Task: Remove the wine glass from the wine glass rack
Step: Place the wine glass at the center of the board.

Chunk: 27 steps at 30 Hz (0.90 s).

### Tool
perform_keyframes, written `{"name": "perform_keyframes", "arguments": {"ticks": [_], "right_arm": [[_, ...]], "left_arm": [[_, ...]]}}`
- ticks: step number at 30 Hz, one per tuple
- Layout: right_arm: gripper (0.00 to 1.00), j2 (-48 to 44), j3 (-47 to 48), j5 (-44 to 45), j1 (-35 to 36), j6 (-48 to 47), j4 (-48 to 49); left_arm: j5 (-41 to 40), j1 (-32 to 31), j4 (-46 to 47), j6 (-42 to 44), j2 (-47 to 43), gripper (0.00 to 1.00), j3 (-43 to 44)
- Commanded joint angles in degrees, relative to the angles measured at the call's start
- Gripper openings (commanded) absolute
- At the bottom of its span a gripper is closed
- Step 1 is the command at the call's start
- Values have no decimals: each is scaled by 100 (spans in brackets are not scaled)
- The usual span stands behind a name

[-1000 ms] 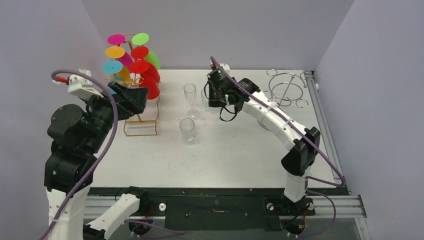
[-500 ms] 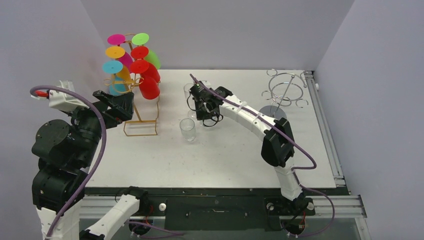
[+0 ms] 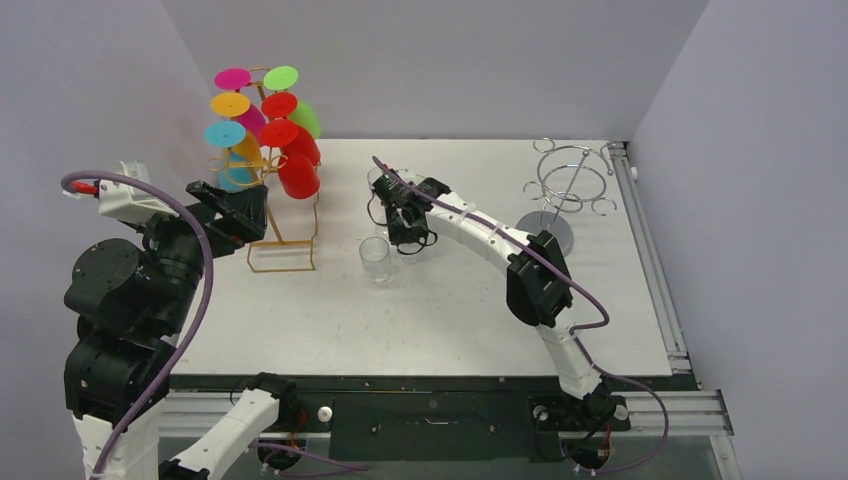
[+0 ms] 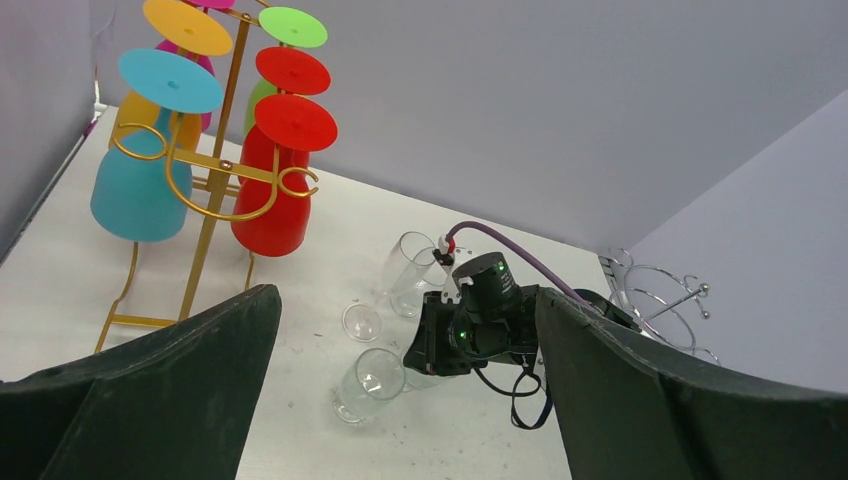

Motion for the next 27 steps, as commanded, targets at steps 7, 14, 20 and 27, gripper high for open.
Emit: {"name": "perform_keyframes", "arguments": {"ticks": [7,14,20,27], "right_arm": [[4,29,354,332,-10,2,122],[18,-36,359,377,-32,13,127],[23,-144,391,418,-48,24,92],[28,-644,312,570,-57,12,37]], "left_arm": [[23,10,125,74,22,96,-31],[57,10,153,58,22,96,-80],[111,10,193,24,54,96,-128],[140,10,204,-22,194,96,-123]]}}
